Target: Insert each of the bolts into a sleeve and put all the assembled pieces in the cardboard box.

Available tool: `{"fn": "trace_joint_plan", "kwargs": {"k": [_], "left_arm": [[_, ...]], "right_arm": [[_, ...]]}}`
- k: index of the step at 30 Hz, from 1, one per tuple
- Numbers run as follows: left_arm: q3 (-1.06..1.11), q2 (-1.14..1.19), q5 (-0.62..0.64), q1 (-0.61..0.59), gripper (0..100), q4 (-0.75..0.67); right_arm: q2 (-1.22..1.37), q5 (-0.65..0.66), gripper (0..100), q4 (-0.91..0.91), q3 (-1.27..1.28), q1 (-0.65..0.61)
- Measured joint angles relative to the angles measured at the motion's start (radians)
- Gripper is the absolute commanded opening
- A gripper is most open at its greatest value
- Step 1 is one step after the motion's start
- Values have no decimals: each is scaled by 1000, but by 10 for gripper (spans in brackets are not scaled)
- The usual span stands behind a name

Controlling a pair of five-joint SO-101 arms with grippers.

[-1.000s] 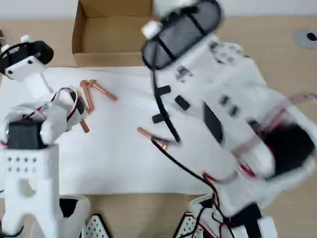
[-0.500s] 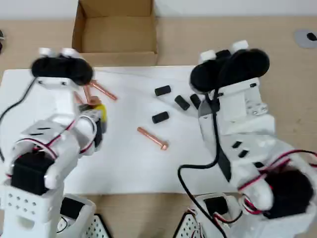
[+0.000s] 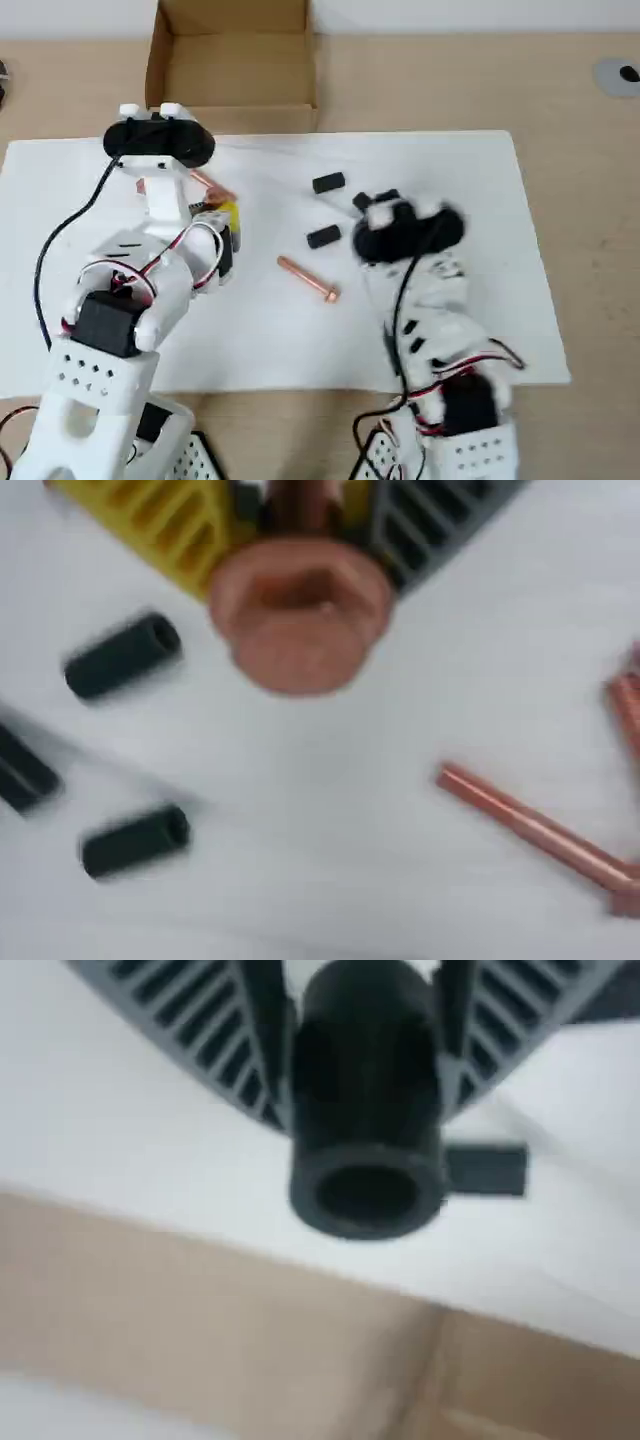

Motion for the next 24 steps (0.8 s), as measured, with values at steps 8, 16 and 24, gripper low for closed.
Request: {"fn": "trace_joint_plan", "kwargs": {"k": [8, 16, 24], "left_arm": [[6, 0, 3, -186, 9, -14], [6, 0, 3, -146, 8, 38], [60, -138, 60, -95, 7, -5]], "right_arm": [[-97, 41, 11, -247, 235, -170], [-63, -34, 11, -330, 239, -350], [14, -38, 11, -422, 247, -453]]}}
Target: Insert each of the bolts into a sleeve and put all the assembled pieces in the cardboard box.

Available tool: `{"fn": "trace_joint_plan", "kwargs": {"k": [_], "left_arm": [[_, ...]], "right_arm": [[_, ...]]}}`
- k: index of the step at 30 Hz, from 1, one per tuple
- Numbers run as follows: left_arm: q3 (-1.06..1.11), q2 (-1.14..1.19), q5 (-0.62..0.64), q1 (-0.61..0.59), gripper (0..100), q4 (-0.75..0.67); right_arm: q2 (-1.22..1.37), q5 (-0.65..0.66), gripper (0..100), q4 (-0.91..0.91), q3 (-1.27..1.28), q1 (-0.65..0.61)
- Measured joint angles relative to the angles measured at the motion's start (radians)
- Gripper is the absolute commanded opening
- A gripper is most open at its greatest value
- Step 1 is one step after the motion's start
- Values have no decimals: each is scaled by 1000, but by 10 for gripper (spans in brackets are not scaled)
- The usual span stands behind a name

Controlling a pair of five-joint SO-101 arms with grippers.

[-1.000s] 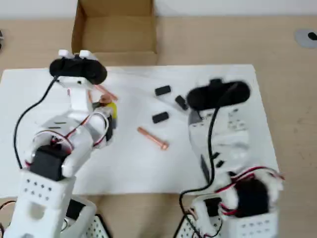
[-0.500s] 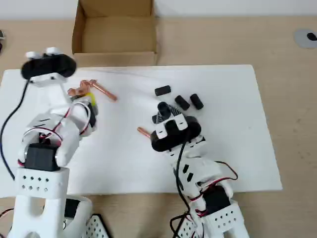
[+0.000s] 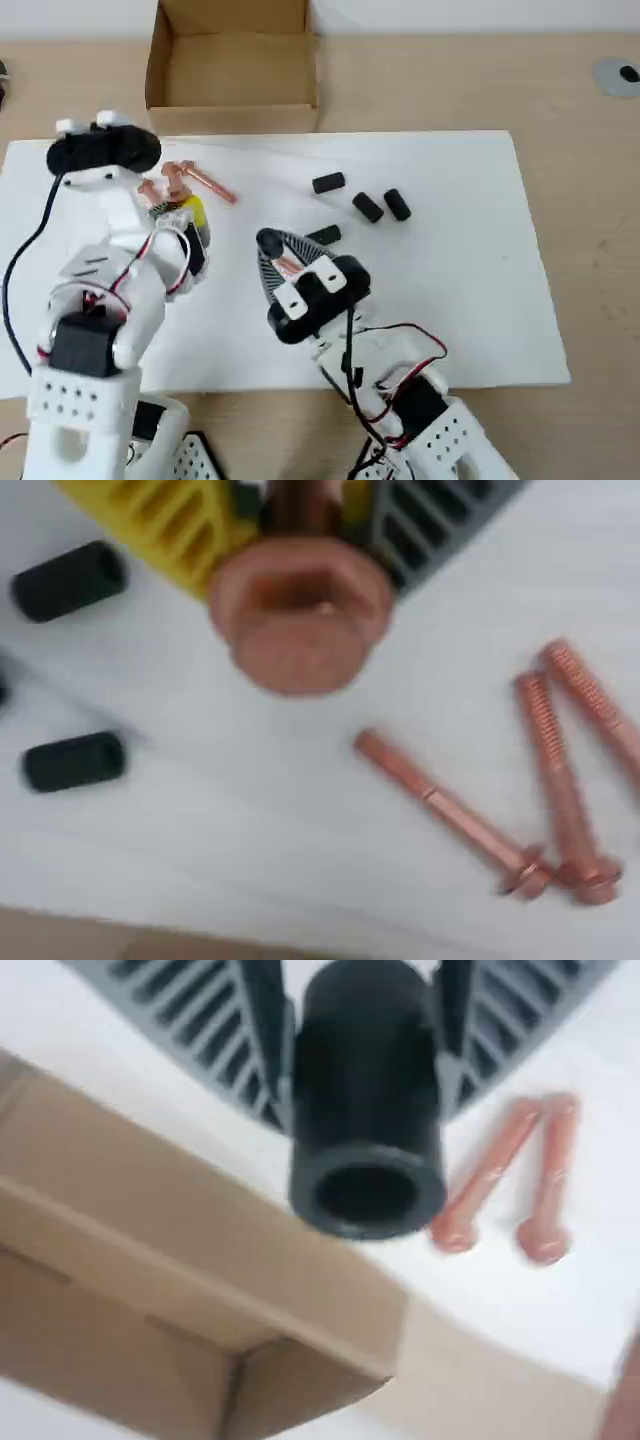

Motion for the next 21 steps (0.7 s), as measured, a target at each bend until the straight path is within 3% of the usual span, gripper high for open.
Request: {"fn": "trace_joint_plan", "kwargs": {"k": [10, 16, 21], "left_arm": [[288, -370, 14, 3, 6, -308], [430, -517, -6, 34, 6, -342], [443, -577, -6, 133, 6, -351]], "right_arm": [[83, -92, 11, -5, 0, -8], [83, -98, 11, -5, 2, -8], [83, -98, 11, -5, 2, -8]]}}
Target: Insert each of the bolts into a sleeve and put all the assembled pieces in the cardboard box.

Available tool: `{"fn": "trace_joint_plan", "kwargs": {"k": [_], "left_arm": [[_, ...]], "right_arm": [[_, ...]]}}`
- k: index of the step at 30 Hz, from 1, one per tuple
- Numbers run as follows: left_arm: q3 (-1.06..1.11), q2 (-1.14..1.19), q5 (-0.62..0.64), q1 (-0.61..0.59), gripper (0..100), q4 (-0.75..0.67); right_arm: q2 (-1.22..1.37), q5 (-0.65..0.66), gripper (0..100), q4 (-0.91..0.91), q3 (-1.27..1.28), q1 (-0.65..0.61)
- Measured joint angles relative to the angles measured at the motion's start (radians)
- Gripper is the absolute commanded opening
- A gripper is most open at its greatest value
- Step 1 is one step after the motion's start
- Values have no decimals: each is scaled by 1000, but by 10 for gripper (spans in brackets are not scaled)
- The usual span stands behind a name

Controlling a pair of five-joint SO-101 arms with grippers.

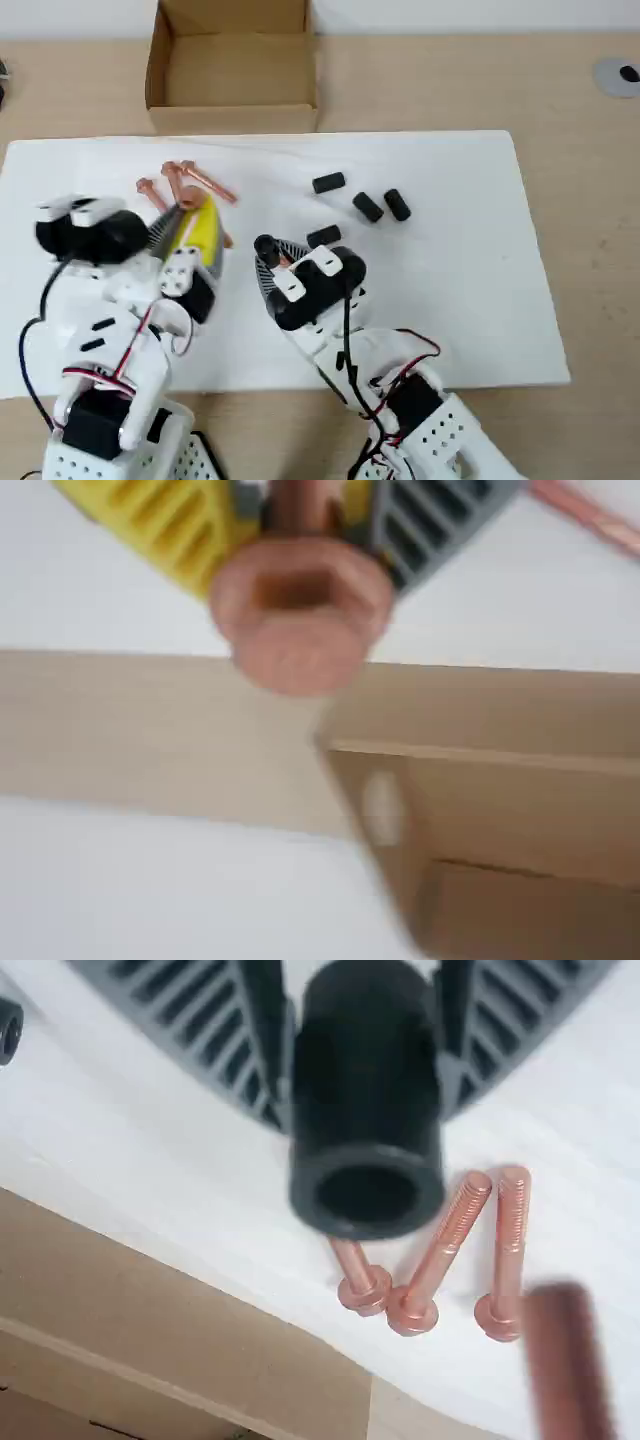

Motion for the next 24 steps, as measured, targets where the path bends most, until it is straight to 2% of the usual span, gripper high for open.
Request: {"fn": "trace_joint_plan", "kwargs": {"k": [4, 9, 17, 24], "left_arm": [[0, -21, 0, 86, 6, 0], [9, -21, 0, 106, 7, -12], [112, -21, -61, 106, 6, -180], [152, -21, -101, 110, 9, -261]], "right_arm": [[0, 0, 11, 0, 0, 0], [0, 0, 11, 0, 0, 0], [0, 0, 11, 0, 0, 0], [0, 0, 11, 0, 0, 0]]}}
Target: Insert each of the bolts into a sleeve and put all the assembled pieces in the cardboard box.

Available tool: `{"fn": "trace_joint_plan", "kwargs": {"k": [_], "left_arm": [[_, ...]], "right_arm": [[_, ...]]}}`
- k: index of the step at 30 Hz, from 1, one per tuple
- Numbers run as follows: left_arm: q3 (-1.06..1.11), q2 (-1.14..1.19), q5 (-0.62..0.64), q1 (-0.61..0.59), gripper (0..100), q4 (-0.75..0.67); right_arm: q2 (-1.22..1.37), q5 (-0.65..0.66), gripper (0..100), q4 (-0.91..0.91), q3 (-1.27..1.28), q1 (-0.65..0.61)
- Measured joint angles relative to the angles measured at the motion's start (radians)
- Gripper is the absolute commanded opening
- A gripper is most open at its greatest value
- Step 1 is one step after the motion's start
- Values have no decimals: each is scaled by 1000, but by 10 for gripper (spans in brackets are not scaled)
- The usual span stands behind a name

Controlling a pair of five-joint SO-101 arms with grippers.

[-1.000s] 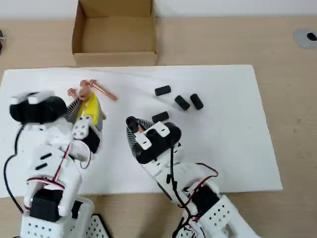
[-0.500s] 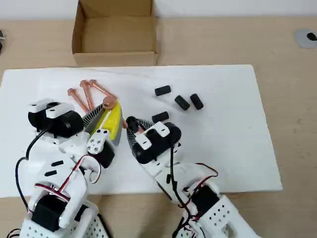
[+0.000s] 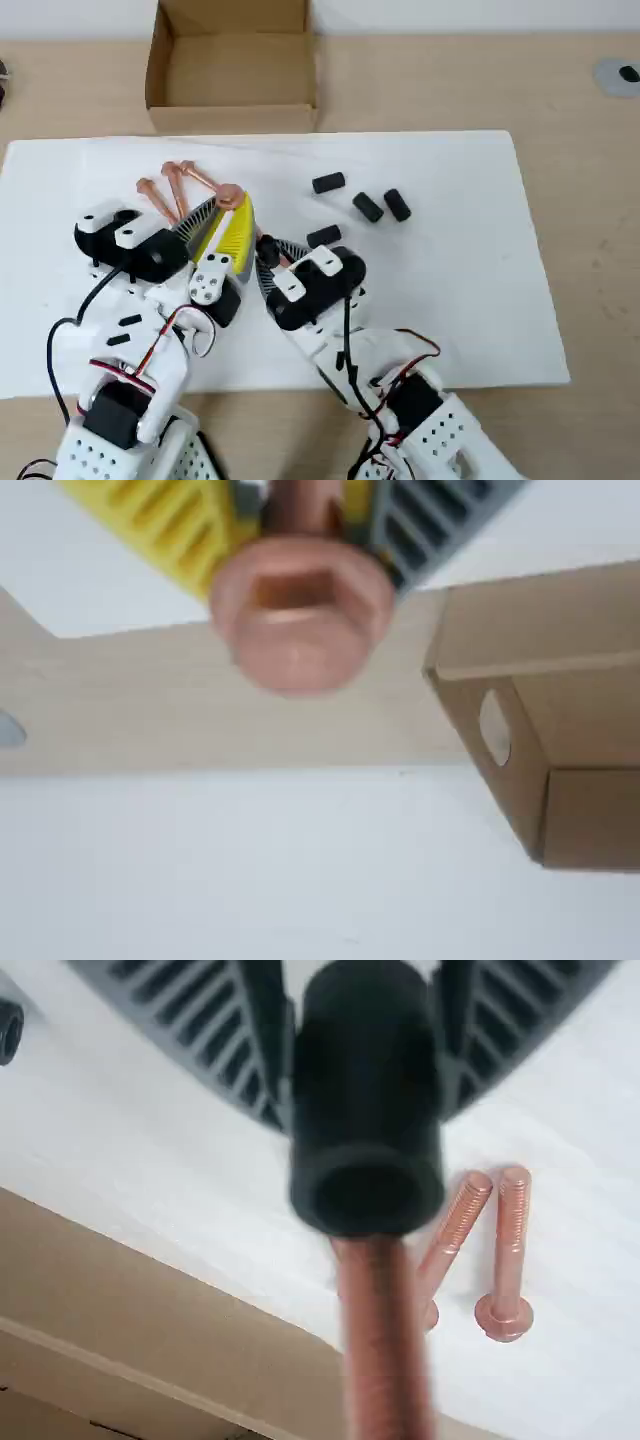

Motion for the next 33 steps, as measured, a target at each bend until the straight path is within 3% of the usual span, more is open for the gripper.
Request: {"fn": "trace_joint_plan", "kwargs": {"k": [20, 33], "left_arm": [[46, -8, 25, 2, 9, -35], [-31, -2, 32, 2, 9, 81]], "right_arm": [[2, 0, 11, 2, 0, 0], [2, 0, 11, 2, 0, 0]]}}
